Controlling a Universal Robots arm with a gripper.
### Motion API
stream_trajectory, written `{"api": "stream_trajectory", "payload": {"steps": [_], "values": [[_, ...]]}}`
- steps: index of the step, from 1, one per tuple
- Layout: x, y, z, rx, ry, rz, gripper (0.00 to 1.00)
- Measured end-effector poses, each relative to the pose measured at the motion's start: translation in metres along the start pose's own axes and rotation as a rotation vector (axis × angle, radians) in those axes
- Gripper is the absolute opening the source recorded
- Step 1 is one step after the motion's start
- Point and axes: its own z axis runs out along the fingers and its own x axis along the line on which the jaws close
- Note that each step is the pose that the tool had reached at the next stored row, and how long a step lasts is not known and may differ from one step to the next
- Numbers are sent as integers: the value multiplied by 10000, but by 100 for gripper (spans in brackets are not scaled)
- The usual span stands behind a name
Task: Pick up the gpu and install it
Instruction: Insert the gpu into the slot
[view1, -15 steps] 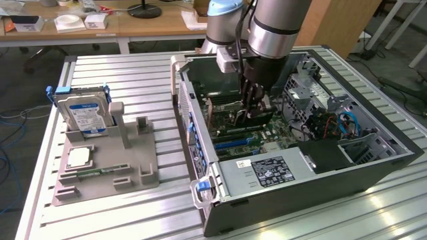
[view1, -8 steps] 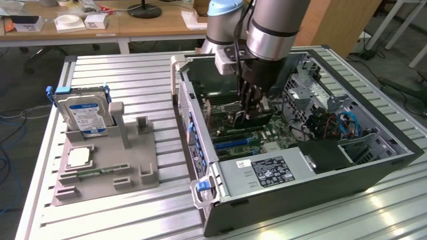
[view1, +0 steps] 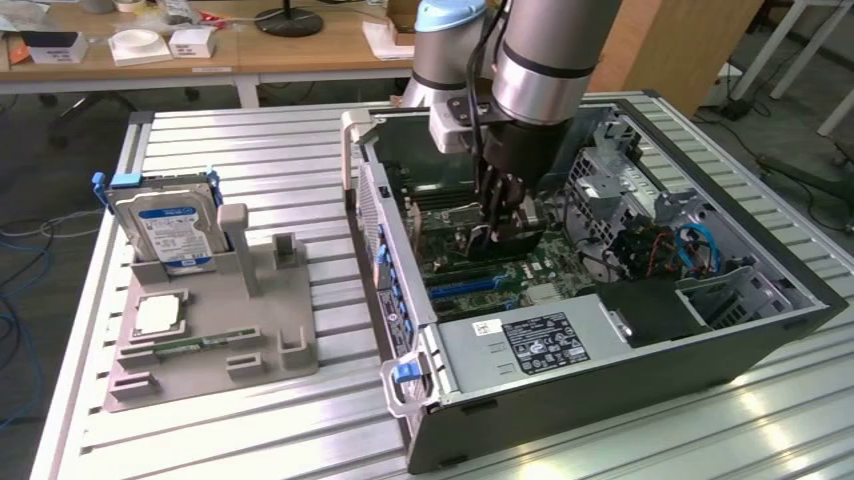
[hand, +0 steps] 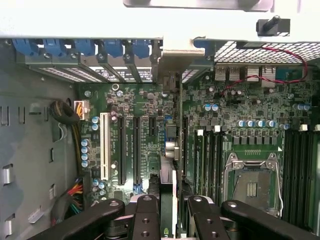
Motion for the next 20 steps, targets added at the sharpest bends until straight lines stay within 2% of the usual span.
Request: {"api": "stream_trajectory", "payload": {"steps": [20], "values": [[3,22,87,0,6,-2,27]]}}
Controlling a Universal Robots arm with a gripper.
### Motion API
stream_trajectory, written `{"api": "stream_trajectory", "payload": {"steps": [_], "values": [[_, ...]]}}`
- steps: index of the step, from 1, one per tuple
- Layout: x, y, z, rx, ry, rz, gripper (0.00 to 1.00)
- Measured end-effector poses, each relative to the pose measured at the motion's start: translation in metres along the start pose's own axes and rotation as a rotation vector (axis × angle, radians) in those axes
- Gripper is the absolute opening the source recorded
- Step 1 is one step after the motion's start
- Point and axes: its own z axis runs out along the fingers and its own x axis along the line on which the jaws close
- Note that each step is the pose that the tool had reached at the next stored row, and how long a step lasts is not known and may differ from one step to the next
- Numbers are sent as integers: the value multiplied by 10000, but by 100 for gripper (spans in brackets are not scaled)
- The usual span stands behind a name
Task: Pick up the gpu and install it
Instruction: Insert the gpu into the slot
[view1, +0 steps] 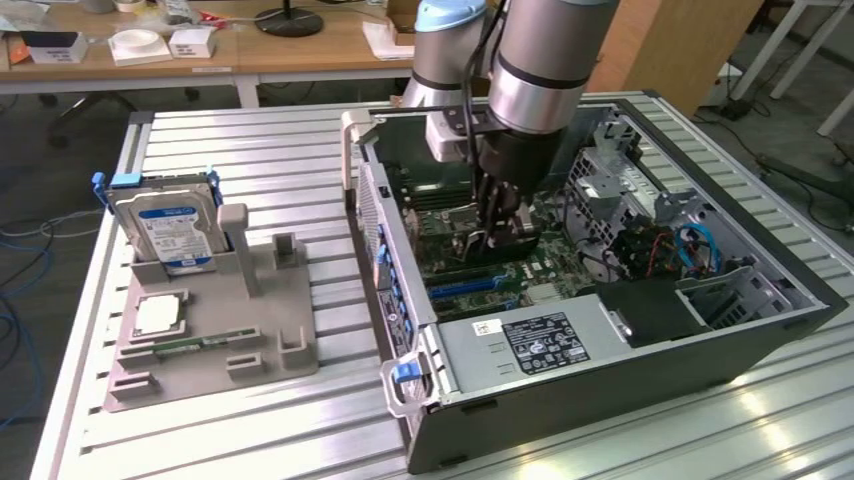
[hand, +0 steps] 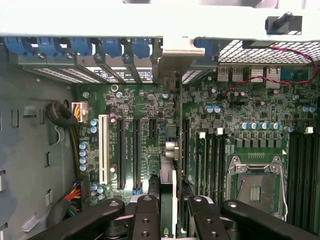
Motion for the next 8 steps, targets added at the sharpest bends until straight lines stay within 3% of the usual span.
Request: {"api": "stream_trajectory", "payload": {"steps": [8], "values": [[0,3,35,0,0,1,27]]}}
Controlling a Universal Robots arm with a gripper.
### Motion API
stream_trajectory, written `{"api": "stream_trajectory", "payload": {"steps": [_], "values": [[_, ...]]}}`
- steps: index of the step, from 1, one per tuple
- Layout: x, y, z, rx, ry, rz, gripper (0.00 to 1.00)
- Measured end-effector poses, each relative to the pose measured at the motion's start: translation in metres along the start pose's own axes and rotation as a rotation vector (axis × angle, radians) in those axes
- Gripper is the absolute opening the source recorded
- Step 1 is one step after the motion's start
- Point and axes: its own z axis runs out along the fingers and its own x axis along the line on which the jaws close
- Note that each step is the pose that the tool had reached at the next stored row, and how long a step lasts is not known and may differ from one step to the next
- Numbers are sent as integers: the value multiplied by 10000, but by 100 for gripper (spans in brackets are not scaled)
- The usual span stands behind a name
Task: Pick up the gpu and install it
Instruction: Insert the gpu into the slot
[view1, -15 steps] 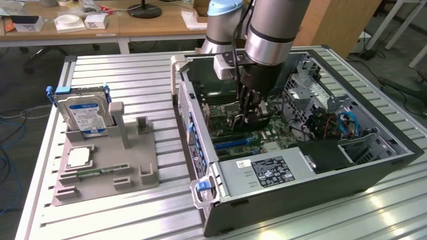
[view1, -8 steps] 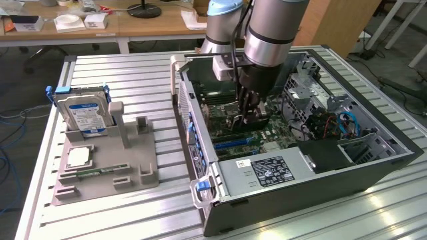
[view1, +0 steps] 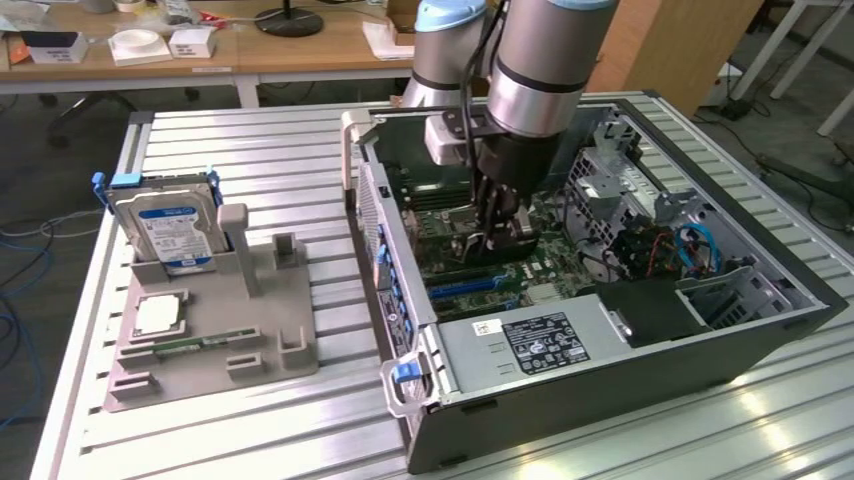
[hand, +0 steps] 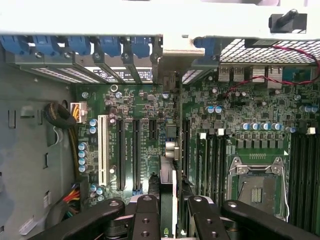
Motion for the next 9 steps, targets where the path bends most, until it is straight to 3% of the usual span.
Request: {"api": "stream_trajectory", "payload": {"steps": [9], "values": [[1,0,54,0,1,0,27]]}}
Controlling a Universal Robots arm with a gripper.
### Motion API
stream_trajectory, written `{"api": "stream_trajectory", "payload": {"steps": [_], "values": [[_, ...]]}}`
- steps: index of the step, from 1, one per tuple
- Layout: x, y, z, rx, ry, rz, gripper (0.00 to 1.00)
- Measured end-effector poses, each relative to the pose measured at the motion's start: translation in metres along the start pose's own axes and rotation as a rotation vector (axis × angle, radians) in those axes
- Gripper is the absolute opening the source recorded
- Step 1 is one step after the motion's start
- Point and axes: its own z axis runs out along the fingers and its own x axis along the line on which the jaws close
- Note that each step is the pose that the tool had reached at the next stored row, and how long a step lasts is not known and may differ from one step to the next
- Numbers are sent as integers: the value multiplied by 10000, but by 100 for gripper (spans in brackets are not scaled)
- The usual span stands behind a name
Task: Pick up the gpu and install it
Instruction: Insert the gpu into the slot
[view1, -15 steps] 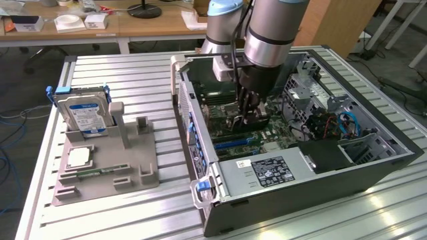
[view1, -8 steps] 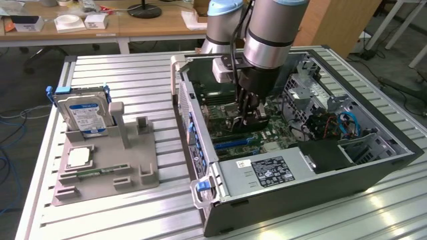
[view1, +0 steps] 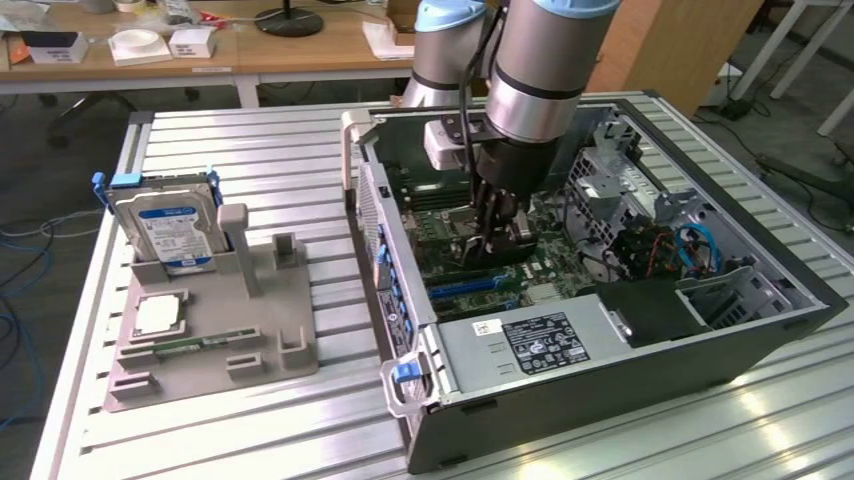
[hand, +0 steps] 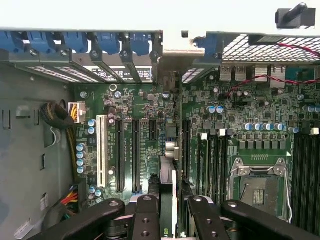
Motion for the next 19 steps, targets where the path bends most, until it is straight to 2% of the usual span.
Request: {"api": "stream_trajectory", "payload": {"steps": [19], "values": [[2,0,120,0,-1,1,27]]}}
